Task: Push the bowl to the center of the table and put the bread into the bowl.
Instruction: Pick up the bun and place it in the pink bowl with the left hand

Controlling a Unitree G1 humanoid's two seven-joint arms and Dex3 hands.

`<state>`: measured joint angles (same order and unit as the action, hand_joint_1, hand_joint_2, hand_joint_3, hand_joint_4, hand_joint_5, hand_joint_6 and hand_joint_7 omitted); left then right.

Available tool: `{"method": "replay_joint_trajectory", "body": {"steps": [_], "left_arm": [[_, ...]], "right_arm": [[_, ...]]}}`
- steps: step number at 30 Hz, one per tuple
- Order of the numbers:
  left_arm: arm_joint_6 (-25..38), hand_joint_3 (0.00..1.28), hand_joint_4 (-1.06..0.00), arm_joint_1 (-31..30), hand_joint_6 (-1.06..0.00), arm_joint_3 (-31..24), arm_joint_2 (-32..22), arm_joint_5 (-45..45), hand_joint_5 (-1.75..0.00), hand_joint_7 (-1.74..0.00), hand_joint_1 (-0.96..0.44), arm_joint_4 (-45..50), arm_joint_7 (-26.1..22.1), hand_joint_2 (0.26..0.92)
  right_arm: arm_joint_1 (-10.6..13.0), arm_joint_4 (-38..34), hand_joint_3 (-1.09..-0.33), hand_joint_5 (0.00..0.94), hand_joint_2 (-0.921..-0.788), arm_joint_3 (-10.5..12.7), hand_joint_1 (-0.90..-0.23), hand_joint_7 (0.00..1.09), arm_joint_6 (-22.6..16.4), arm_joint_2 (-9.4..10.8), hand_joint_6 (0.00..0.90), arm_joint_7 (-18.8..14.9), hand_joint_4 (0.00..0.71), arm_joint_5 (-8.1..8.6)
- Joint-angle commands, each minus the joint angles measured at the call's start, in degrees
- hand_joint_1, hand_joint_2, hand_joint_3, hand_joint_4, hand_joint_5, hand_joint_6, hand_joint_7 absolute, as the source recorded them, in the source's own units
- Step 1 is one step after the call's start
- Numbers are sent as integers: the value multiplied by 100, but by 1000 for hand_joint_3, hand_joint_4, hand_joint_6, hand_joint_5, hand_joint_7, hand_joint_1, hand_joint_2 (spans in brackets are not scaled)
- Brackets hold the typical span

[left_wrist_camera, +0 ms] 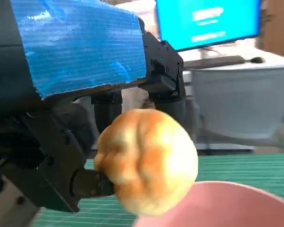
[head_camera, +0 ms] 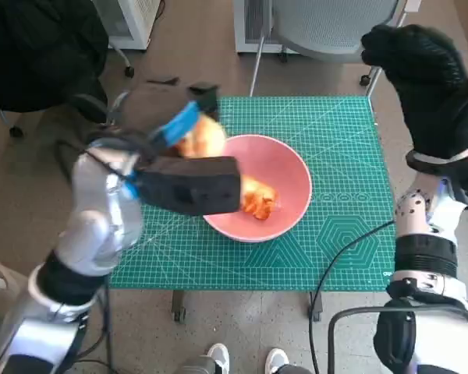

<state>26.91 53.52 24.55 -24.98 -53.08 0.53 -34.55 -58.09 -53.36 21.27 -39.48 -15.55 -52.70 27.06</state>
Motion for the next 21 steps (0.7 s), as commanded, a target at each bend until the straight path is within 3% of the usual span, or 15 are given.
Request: {"method": "replay_joint_trajectory", "body": {"steps": [1,3,6,7,8,11,14,21], "left_arm": [[149,714,-335,385,-425,131,337,-69,-1703,-139,346,-220,-216,746],[182,720,-322,463,-429,188,447,-102,-1718,-94,353,-297,-263,749],[66,739,-319,530,-527,257,547,-85,-1728,-101,360,-403,-231,741],[-41,578,-347,537,-484,270,560,-46,-1632,-576,231,-449,-176,806],[-116,481,-360,541,-449,275,570,-20,-1576,-888,148,-482,-138,847],[-350,351,-393,581,-425,295,667,75,-1491,-1244,50,-720,7,895],[-503,304,-407,566,-421,269,767,192,-1460,-1357,18,-877,81,911],[-551,352,-339,534,-338,282,848,272,-1525,-1488,4,-1047,22,919]], "right_arm": [[147,43,-710,0,-921,-2,-772,0,63,-65,287,14,236,-6],[159,57,-710,0,-921,3,-766,0,63,-80,287,40,236,-14],[180,87,-711,0,-921,5,-761,0,64,-92,287,85,236,-28],[189,99,-713,0,-921,4,-762,0,65,-94,284,105,234,-34],[196,108,-713,1,-921,2,-764,1,66,-95,284,120,234,-39],[225,155,-713,2,-921,-2,-775,2,89,-97,285,171,235,-46],[264,218,-711,2,-921,-9,-782,3,119,-107,285,210,235,-42],[303,255,-708,0,-921,-12,-789,2,116,-143,284,288,232,-58]]}}
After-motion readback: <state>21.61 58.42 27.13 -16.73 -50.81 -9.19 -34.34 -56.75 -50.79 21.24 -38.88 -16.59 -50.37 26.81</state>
